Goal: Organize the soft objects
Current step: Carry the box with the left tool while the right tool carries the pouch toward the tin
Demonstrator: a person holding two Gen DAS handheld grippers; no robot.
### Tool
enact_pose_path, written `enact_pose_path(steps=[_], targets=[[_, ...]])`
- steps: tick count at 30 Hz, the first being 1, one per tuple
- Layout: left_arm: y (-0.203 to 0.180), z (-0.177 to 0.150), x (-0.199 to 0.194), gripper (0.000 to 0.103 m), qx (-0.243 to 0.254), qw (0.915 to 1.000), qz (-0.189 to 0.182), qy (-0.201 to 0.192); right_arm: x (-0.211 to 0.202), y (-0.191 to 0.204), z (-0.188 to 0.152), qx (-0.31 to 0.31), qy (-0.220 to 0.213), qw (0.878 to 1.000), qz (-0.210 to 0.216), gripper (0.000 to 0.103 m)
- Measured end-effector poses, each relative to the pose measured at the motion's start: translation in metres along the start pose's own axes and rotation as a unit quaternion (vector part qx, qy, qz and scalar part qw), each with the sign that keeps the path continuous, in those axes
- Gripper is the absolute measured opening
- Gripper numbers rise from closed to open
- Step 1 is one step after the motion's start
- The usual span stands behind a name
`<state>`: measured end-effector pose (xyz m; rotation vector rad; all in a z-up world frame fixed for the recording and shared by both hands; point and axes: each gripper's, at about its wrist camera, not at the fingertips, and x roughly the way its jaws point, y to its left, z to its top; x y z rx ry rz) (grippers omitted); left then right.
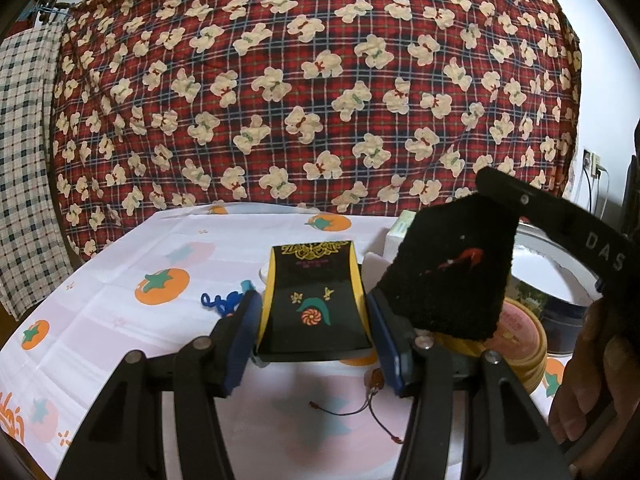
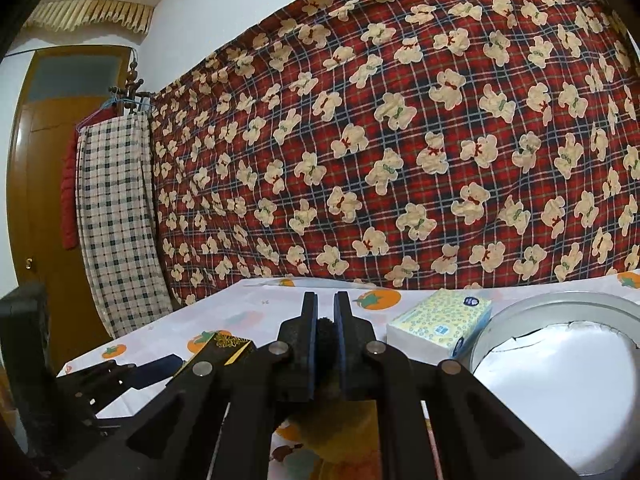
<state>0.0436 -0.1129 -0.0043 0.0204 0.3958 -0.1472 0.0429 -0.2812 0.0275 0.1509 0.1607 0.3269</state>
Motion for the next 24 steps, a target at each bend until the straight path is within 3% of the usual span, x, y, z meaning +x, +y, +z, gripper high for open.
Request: enact_pose_path(steps=[13, 24], targets=[[-0.032, 0.009, 0.005, 0.054, 0.018, 0.9995, -0.014, -0.023, -0.012, -0.021, 0.007, 0.011, -0.023, 1.000, -0.016, 0.009], [-0.039, 0.006, 0.012, 0.054, 0.019, 0.9996, -0.012, -0.018, -0.022, -0.035, 0.018, 0.015, -0.043, 0.999, -0.016, 0.009]])
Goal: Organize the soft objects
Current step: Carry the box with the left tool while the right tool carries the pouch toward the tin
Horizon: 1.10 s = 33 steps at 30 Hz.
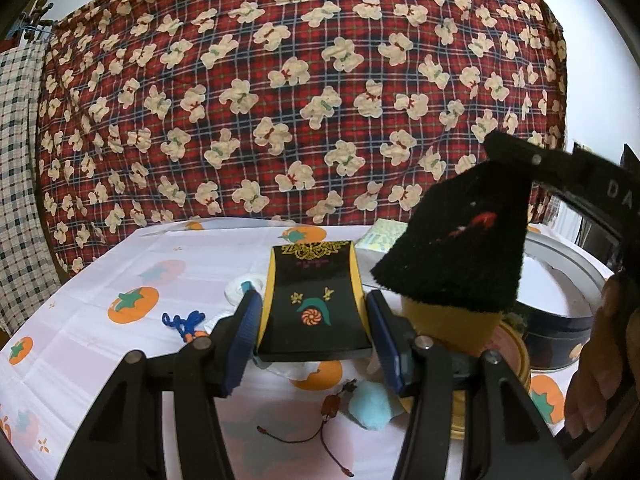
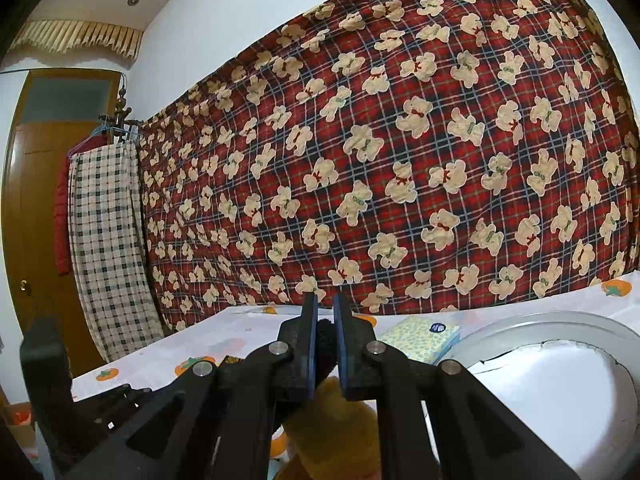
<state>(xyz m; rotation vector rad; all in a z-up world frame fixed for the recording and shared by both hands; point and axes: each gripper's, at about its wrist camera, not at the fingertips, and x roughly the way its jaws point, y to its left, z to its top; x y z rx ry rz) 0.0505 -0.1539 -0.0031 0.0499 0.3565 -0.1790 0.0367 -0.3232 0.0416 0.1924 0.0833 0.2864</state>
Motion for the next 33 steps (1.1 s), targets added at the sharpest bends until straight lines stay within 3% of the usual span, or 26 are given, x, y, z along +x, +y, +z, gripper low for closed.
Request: enact_pose_path(steps=[12, 25, 33], targets=[[-0.006, 0.008, -0.006, 0.054, 0.003, 0.9999, -0.004, -0.014, -0.006, -0.004, 0.019, 0.008, -0.011, 1.000, 0.013, 0.009], [0.019, 0.012, -0.015, 0.054, -0.025, 0.9995, 0.004, -0.022, -0.001, 0.033, 0.048, -0.023, -0.013, 0.999, 0.047, 0.009], [0.012, 0.022, -0.018, 0.054, -0.022, 0.9994, -0.006, -0.027, -0.004, 0.039, 0.054, -0.030, -0.017, 0.998, 0.051, 0.009]])
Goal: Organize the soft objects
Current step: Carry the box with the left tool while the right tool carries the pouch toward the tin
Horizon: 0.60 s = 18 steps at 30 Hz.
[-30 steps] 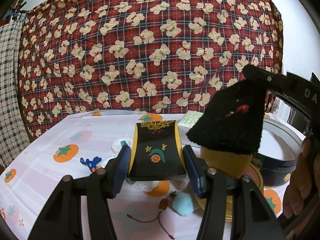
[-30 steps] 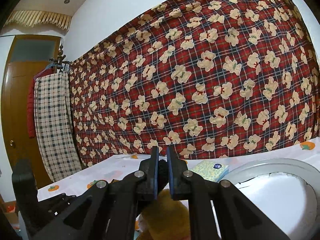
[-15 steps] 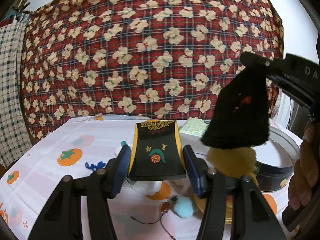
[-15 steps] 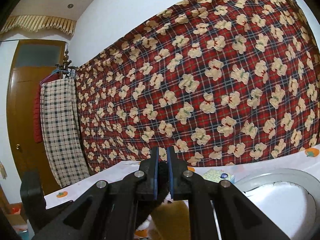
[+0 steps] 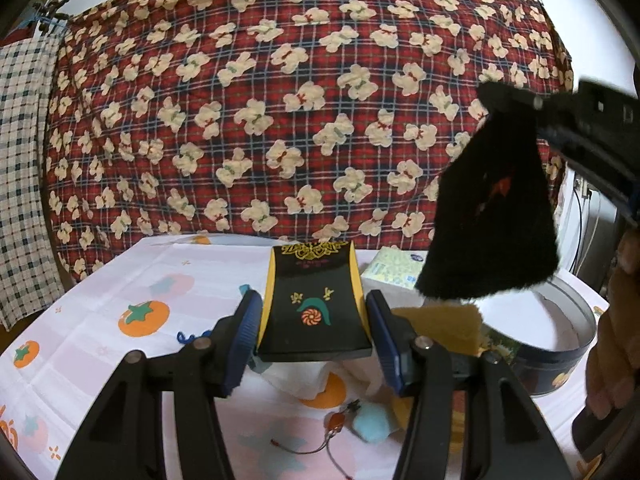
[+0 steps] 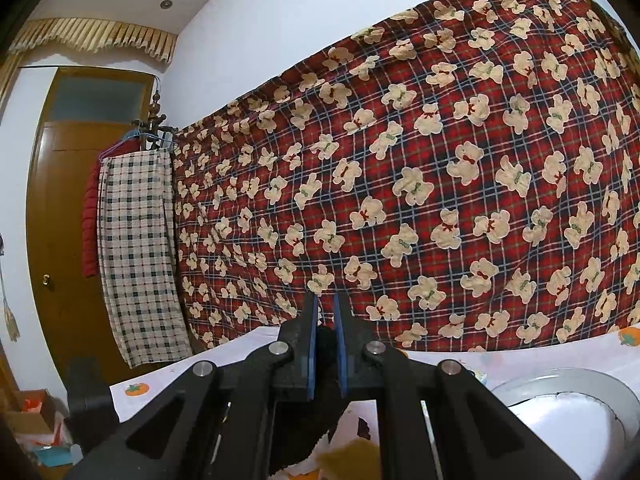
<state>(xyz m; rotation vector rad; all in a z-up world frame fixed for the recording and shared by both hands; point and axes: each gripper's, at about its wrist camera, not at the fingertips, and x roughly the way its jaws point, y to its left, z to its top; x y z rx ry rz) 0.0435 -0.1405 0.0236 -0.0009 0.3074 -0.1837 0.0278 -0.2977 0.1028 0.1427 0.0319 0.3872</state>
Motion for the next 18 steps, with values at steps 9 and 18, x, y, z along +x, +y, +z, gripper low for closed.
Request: enact_pose_path(steps=[9, 18], targets=[[-0.047, 0.020, 0.010, 0.054, 0.031, 0.9986, -0.042, 0.004, -0.017, -0.049, -0.005, 0.029, 0.003, 0.999, -0.045, 0.009], [-0.093, 0.030, 0.028, 0.054, 0.053, 0.9955, -0.075, 0.025, -0.033, -0.099, -0.010, 0.050, 0.012, 0.994, -0.099, 0.009]])
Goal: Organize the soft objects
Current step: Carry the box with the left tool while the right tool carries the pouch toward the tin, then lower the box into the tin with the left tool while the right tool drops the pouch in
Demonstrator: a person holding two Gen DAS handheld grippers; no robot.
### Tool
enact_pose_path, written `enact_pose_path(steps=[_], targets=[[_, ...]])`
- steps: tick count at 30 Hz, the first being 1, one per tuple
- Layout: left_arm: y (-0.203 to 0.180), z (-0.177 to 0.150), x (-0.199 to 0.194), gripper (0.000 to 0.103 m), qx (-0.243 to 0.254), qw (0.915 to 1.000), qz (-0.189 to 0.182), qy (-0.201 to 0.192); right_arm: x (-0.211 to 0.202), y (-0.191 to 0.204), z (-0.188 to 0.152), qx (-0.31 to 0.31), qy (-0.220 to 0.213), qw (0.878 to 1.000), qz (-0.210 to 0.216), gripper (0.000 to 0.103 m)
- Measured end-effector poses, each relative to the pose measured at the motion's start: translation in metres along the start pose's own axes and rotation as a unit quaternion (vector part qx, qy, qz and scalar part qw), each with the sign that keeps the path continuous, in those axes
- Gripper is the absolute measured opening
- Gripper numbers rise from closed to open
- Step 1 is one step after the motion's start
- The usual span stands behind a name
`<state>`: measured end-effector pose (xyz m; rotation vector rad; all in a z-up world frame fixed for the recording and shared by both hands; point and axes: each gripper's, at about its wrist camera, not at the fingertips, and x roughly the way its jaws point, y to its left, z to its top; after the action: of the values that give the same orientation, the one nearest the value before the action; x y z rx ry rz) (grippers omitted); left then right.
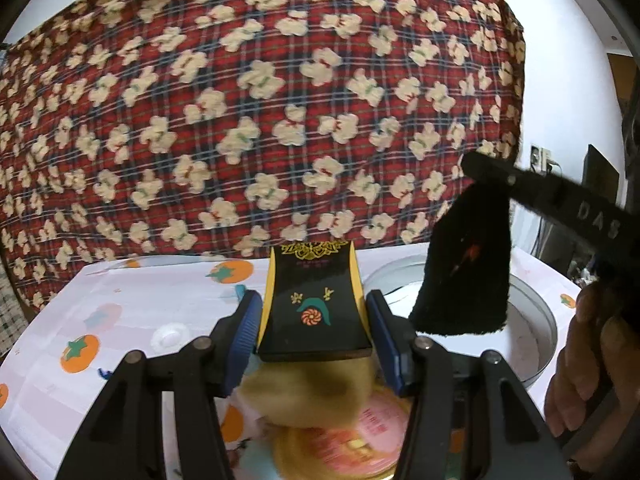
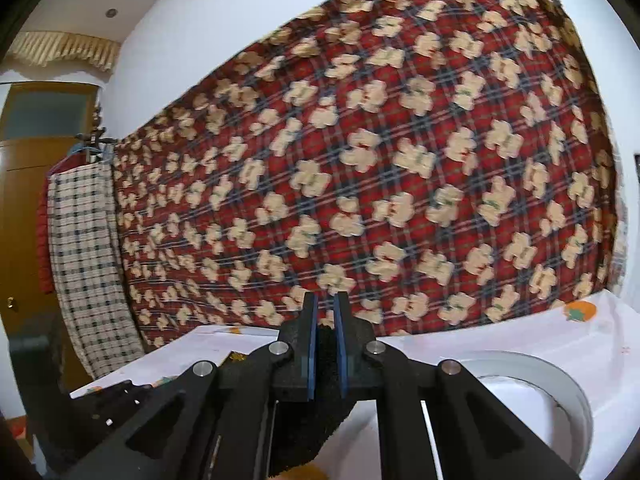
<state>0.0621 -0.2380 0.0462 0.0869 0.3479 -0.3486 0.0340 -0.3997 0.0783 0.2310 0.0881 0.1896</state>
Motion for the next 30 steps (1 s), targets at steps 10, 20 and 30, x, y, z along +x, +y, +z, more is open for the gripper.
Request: enact_pose_path(steps=[10, 20, 30], targets=[[-0.041, 0.012, 0.035, 0.054, 0.025, 0.9980, -0.026, 0.052, 0.005, -0.051, -0.011, 0.027, 0.028, 0.998, -0.056, 0.009], [-0.071, 0.017, 0.064, 0.054, 0.038, 0.9938, -0.037, 0.098, 0.011, -0.093, -0.022, 0.057, 0.063, 0.992, -0.098, 0.009], [-0.091, 0.019, 0.089, 0.054, 0.043, 0.9900, -0.038, 0.129, 0.010, -0.120, -0.033, 0.062, 0.083, 0.983, -0.151, 0.009]])
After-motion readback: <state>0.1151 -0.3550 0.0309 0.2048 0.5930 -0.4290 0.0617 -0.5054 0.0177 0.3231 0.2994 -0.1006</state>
